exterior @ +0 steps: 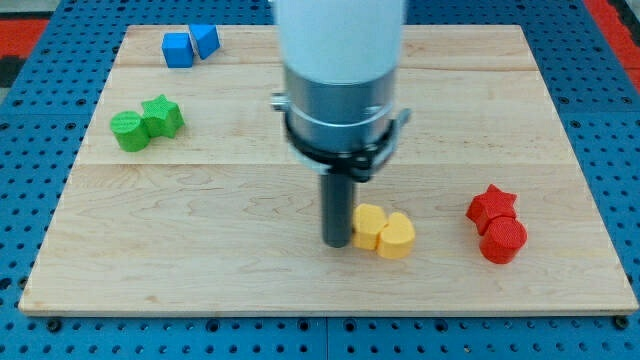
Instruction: Move your hand away from the yellow blocks
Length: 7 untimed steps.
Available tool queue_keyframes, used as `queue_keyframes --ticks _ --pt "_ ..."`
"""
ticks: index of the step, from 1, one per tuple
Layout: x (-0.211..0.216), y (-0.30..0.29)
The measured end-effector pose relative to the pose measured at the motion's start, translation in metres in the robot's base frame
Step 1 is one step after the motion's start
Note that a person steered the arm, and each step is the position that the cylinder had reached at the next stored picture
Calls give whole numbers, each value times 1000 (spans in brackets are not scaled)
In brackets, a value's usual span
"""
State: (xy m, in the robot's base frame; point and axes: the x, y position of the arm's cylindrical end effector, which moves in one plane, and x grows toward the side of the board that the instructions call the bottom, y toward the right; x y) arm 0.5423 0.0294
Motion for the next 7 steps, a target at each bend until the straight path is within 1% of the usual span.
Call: queue_keyframes --ticks 1,2,4,5,7 --pt "0 35" --pt "0 54" --pt "0 55" --pt "7 36" --pt "3 -67"
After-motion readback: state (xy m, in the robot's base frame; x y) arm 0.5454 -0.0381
